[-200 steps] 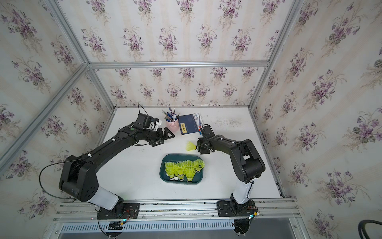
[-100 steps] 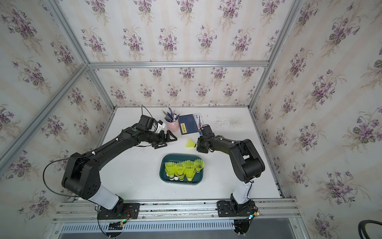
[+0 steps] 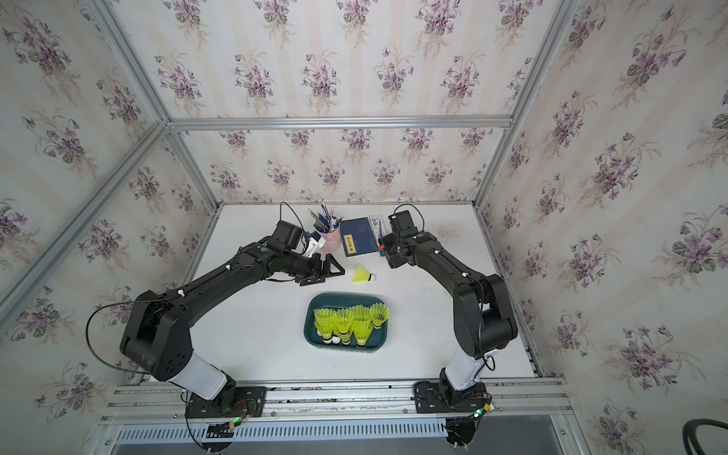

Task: Put the shuttlecocks into the storage box
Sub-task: Pick up the shuttlecock at the center of the board.

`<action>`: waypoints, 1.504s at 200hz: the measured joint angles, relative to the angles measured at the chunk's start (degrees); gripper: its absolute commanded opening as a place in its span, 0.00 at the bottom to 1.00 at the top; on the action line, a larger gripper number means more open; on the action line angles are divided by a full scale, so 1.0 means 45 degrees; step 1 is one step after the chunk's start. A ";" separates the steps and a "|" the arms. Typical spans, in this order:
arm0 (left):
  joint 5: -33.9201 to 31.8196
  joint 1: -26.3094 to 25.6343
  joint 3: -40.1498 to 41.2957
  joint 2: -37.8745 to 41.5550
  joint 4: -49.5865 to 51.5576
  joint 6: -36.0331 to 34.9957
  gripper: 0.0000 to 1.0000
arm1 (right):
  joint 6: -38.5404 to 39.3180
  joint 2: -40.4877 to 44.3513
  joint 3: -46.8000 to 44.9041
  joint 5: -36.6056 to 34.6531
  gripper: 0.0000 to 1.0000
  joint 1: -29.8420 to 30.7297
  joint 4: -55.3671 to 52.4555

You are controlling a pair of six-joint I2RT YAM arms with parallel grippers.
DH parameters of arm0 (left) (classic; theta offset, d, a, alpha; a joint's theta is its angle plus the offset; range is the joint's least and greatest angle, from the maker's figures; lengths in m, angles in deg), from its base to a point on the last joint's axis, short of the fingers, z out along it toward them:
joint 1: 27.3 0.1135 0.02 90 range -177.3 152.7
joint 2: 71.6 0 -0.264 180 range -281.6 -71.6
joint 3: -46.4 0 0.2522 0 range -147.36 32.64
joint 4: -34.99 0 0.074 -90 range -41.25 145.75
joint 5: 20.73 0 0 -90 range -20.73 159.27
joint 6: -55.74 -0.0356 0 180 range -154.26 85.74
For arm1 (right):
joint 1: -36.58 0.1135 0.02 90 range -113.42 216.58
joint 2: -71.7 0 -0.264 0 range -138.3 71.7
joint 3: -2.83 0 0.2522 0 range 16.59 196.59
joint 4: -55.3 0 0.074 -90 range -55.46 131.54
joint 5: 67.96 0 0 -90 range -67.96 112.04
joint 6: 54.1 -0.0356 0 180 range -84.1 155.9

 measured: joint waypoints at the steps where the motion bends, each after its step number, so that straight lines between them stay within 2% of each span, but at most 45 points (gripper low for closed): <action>1: 0.0000 0.0000 0.0005 0.0019 0.0015 -0.0010 0.99 | 0.0223 0.0000 0.0029 -0.0010 0.60 0.0010 -0.0019; 28: 0.0005 -0.0199 0.0185 0.0452 0.0199 -0.0427 0.99 | 0.6698 0.0180 -0.0049 -0.0359 0.62 0.0121 -0.1064; 50: -0.0005 -0.0389 0.0248 0.0515 0.0418 -0.0622 0.99 | 1.0360 0.0379 -0.0476 -0.0661 0.62 0.0097 -0.1729; 82: -0.0306 -0.0792 0.0248 0.0520 0.0452 -0.0539 0.99 | 1.3556 0.0554 -0.1326 -0.0656 0.61 0.0539 -0.1744; 114: -0.1132 -0.1103 0.0345 0.0520 0.0083 0.0151 0.99 | 1.6111 -0.0427 -0.1433 -0.0675 0.58 0.1593 -0.1370; 182: -0.3225 -0.1161 -0.0330 -0.0505 -0.0146 0.0869 0.99 | 1.8326 -0.1967 -0.0593 -0.0563 0.58 0.1603 -0.0845; 222: -0.4347 -0.1141 0.0306 -0.0495 -0.0831 0.1239 0.99 | 1.9156 -0.2618 -0.0282 -0.0311 0.58 0.1617 -0.0840; 301: -0.4556 -0.0845 0.0899 -0.0495 -0.2302 0.1904 0.99 | 1.9195 -0.3886 0.0767 -0.0321 0.49 0.1855 -0.0913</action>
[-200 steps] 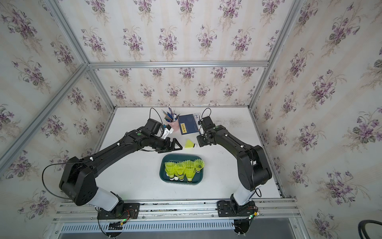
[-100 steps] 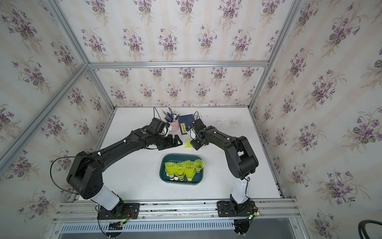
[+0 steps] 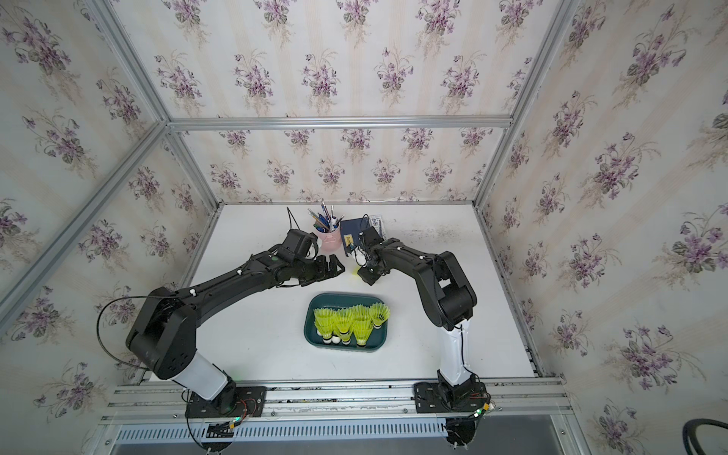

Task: Put the shuttlecocks into the storage box
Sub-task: Pick up the shuttlecock at the center of the board.

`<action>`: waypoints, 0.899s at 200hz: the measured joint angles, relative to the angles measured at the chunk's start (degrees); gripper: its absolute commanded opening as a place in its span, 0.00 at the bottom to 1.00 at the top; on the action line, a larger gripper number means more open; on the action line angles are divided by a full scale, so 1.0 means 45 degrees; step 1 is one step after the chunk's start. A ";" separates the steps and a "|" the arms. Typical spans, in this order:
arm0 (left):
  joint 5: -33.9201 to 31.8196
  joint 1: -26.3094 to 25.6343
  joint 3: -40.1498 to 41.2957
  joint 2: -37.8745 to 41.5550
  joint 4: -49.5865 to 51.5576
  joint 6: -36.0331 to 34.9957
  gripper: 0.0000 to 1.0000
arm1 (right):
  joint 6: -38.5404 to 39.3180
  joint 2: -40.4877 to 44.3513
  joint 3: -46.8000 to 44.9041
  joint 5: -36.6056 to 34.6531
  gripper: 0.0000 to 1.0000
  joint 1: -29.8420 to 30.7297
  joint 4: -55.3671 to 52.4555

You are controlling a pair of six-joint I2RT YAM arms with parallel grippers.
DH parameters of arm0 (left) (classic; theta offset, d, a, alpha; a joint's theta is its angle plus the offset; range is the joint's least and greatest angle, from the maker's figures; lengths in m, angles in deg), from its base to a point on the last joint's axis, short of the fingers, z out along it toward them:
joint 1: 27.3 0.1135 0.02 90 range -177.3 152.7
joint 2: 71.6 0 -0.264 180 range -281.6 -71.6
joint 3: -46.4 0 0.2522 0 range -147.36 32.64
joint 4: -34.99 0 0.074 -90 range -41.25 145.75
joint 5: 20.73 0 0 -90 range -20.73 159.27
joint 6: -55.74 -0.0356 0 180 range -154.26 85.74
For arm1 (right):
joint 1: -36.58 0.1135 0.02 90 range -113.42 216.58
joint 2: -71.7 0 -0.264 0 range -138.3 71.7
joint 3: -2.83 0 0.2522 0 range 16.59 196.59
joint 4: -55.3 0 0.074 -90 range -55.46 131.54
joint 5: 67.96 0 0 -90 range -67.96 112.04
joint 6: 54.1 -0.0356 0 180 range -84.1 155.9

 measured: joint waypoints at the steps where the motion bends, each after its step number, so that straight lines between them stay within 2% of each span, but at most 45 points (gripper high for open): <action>1: 0.0005 0.0010 0.0000 0.0000 -0.0005 0.0000 0.99 | -0.0010 -0.0005 0.0005 -0.0005 0.49 0.0000 0.0000; 74: 0.0316 0.0185 0.0131 0.0112 -0.0019 0.0083 0.99 | -0.1763 0.0199 -0.0389 0.0083 0.44 -0.0010 0.0024; 125: 0.0583 0.0194 0.0107 0.0112 -0.0010 0.0083 0.99 | -0.2735 0.0471 -0.0733 0.0277 0.26 -0.0092 0.0029; 180: 0.0733 0.0185 0.0287 0.0413 0.0029 0.0034 0.99 | -0.3172 0.1035 -0.0826 0.0481 0.19 -0.0102 0.0068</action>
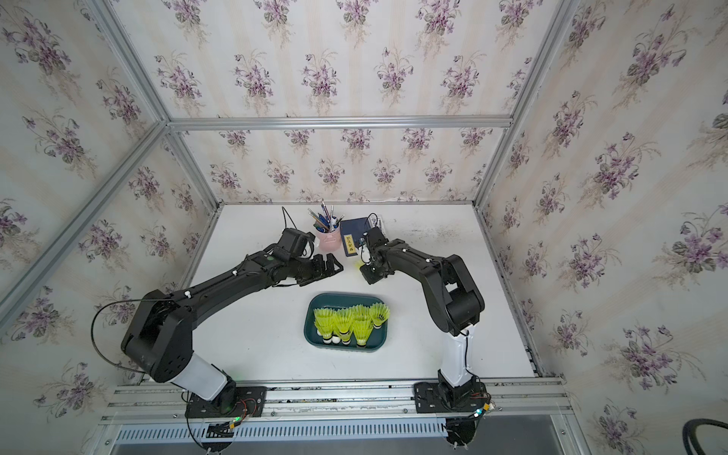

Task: Put the shuttlecocks into the storage box
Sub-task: Pick up the shuttlecock at the center of the board.

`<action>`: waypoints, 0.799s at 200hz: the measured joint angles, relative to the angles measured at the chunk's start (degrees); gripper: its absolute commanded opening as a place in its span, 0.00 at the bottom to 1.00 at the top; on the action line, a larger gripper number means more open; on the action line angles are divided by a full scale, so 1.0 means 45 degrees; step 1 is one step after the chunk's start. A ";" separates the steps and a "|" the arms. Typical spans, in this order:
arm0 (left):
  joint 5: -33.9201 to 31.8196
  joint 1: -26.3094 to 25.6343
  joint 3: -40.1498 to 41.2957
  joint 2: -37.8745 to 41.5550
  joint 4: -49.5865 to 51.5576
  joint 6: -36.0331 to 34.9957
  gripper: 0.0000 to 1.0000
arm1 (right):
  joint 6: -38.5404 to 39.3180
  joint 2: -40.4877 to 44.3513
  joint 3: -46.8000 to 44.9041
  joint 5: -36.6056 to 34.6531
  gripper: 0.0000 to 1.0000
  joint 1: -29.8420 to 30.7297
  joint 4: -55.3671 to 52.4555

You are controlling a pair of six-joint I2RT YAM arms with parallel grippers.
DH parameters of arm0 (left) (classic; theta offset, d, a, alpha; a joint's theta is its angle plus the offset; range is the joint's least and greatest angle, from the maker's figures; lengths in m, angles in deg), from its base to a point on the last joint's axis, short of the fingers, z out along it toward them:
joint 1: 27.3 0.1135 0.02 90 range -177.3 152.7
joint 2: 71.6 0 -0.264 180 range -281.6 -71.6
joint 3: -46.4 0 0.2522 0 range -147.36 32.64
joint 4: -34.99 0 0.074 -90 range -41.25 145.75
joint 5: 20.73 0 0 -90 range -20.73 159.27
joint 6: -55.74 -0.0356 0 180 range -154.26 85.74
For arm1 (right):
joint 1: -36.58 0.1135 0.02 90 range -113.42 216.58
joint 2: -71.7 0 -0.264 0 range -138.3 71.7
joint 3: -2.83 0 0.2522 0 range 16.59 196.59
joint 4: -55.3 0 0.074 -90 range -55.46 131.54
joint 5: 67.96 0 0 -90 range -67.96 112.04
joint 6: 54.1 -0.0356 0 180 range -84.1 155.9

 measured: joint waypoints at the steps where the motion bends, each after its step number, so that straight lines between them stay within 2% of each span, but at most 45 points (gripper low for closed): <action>1: 0.0000 0.0000 0.0005 0.0010 0.0005 0.0000 0.99 | -0.0005 0.0005 0.0000 0.0005 0.19 0.0000 0.0000; 41: 0.0068 -0.0087 0.0131 0.0228 0.0112 -0.0097 0.99 | -0.0568 0.0520 -0.0063 0.0175 0.18 0.0000 -0.0214; 69: 0.0223 -0.0476 -0.0219 0.0335 0.0641 -0.0539 0.99 | -0.1642 0.1734 -0.0165 0.0175 0.18 0.0000 -0.0811; 103: 0.0330 -0.1020 -0.0699 0.0816 0.1443 -0.1302 0.99 | -0.3925 0.3832 -0.0777 0.0053 0.18 0.0087 -0.1807; 160: 0.0534 -0.2181 -0.0976 0.1569 0.2900 -0.2472 0.99 | -0.8102 0.6955 -0.2399 -0.0005 0.19 0.1715 -0.3905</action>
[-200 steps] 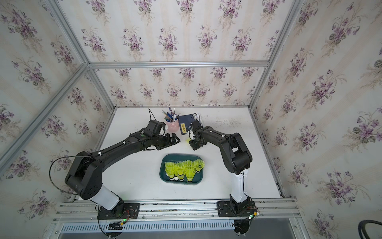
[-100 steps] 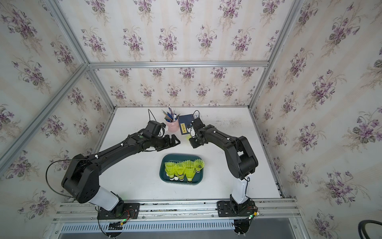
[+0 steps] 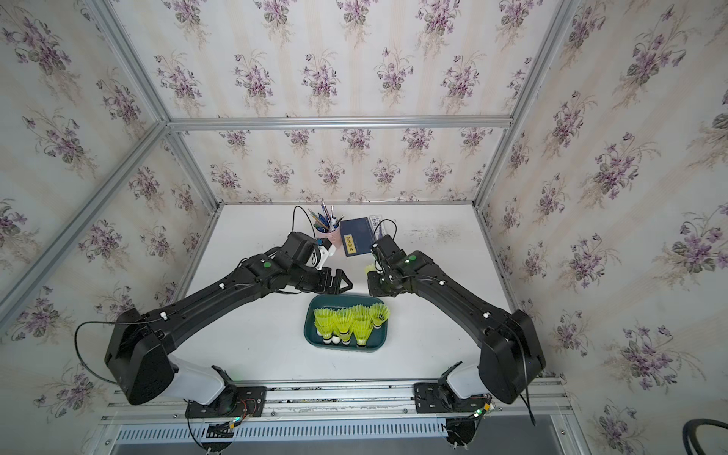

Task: Put the shuttlecocks into the storage box
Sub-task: Pick up the shuttlecock at the center of the board, then place the shuttlecock in the storage box.

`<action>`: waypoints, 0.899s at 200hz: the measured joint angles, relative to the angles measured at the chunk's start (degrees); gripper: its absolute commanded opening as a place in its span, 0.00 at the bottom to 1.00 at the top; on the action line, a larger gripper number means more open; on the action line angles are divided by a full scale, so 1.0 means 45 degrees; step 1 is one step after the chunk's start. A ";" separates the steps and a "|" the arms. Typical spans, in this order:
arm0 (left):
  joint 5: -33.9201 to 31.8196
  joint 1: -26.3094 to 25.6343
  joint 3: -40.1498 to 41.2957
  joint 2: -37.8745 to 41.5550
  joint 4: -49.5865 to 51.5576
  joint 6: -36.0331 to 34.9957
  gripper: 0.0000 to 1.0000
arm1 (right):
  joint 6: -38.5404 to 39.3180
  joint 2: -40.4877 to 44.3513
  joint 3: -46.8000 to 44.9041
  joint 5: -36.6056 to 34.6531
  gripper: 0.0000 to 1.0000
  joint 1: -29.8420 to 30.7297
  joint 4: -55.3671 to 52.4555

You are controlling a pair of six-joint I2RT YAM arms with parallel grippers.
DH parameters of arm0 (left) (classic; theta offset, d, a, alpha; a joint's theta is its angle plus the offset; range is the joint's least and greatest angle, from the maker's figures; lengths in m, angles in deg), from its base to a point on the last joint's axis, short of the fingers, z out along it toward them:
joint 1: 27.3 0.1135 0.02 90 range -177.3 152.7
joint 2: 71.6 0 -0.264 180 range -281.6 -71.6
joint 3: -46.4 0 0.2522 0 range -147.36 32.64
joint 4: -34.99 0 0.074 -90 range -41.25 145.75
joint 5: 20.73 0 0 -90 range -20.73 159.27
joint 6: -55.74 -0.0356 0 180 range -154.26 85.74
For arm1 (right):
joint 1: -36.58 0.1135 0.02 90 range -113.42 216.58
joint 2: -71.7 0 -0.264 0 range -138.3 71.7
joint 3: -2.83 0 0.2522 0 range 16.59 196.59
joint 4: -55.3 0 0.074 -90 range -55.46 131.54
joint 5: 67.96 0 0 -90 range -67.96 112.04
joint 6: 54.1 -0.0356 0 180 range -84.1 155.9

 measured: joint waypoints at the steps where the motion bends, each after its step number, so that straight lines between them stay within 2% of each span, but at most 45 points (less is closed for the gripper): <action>1: 0.0005 -0.0019 0.0000 0.0010 0.0019 -0.0019 0.99 | -0.0053 0.0039 -0.0019 -0.0010 0.19 0.0015 -0.0024; 56: -0.0005 -0.1345 0.0257 0.0374 0.0578 -0.0461 0.99 | -0.1836 0.1744 -0.1001 -0.0141 0.19 0.0321 -0.1258; 125: -0.0646 -0.2419 0.0136 0.0170 0.0578 -0.0593 0.99 | -0.2302 0.1180 -0.0913 -0.0146 0.19 0.0865 -0.1316; 180: -0.0933 -0.2540 0.0078 0.0000 0.0568 -0.0583 0.99 | -0.2365 0.0733 -0.0777 -0.0146 0.19 0.1049 -0.1321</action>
